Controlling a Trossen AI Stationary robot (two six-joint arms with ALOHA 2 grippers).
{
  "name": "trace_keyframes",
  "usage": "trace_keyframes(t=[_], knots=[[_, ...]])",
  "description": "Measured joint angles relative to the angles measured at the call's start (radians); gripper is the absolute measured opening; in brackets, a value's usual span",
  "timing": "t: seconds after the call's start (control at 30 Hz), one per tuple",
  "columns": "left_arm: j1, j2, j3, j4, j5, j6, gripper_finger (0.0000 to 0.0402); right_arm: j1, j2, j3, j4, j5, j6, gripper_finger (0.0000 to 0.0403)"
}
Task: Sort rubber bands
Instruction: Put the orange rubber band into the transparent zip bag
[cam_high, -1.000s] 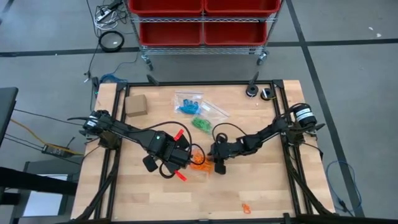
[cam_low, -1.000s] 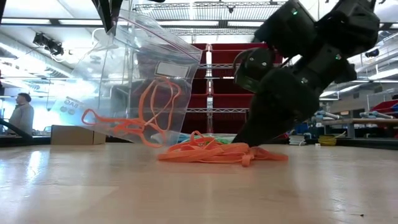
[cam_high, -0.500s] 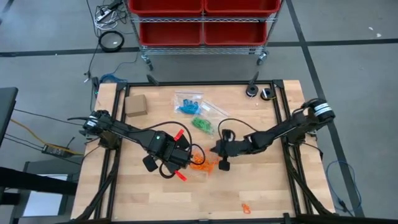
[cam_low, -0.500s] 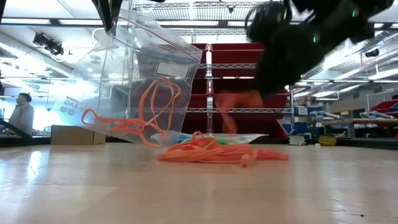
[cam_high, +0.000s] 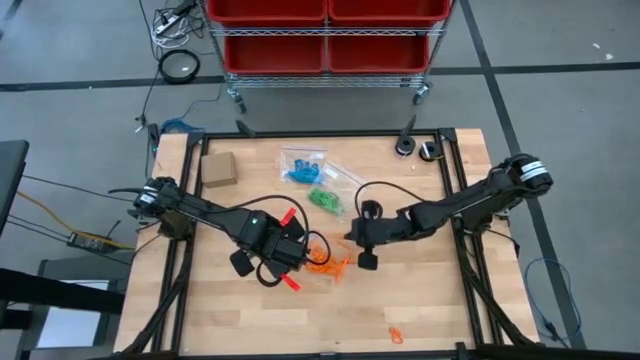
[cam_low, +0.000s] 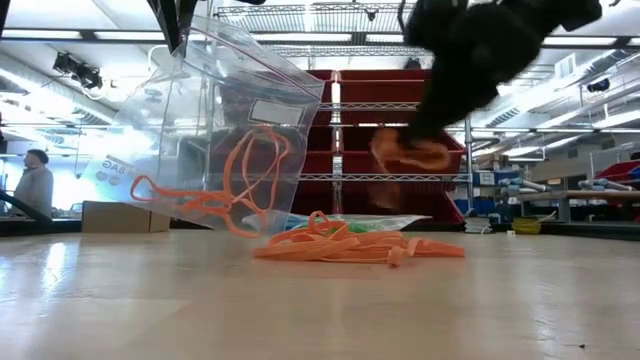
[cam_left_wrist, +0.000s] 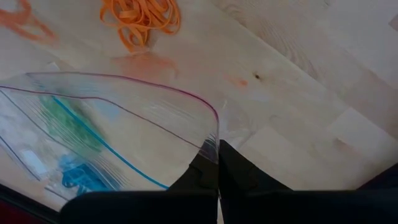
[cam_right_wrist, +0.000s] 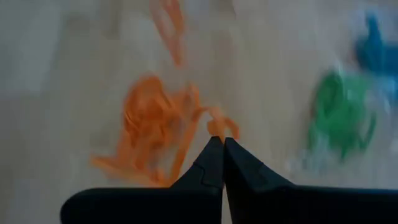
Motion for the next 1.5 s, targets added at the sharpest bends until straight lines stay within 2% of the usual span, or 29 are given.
trace_keyframes(t=[0.13,0.3,0.47,0.57,0.7,0.9,0.97,1.17,1.27,1.4,1.5], knots=[[0.000,0.000,0.000,0.001,0.000,0.000,0.0000,0.007,0.064,-0.002,-0.109,-0.023,0.078,0.0001],[-0.001,0.000,0.000,0.002,0.000,-0.003,0.0000,0.006,0.166,-0.056,-0.116,-0.034,0.140,0.0032],[-0.013,0.000,0.000,0.001,0.000,-0.006,0.0000,0.011,0.209,-0.082,-0.058,-0.053,0.190,0.0058],[-0.018,0.000,0.000,0.002,0.008,-0.005,0.0000,0.032,0.205,-0.083,-0.060,-0.035,0.189,0.0050],[-0.018,0.000,0.000,0.000,0.008,-0.005,0.0000,0.063,0.163,-0.087,-0.091,-0.029,0.190,0.0007],[-0.018,0.000,0.000,0.001,0.008,-0.005,0.0000,0.104,0.090,-0.090,-0.196,-0.024,0.255,0.0002],[-0.018,0.000,0.000,0.001,0.008,-0.005,0.0000,0.115,0.085,-0.090,-0.206,-0.015,0.265,0.0012],[-0.018,0.000,0.000,0.002,0.008,-0.006,0.0000,0.127,0.091,-0.101,-0.215,-0.007,0.317,0.0094],[-0.019,0.000,0.000,0.002,0.008,-0.008,0.0000,0.131,0.091,-0.109,-0.236,-0.013,0.353,0.0119],[-0.019,0.000,0.000,0.001,0.008,-0.010,0.0000,0.138,0.086,-0.132,-0.224,-0.035,0.398,0.0117],[-0.019,0.000,0.000,0.001,0.008,-0.010,0.0000,0.157,0.085,-0.150,-0.212,-0.035,0.414,0.0091]])
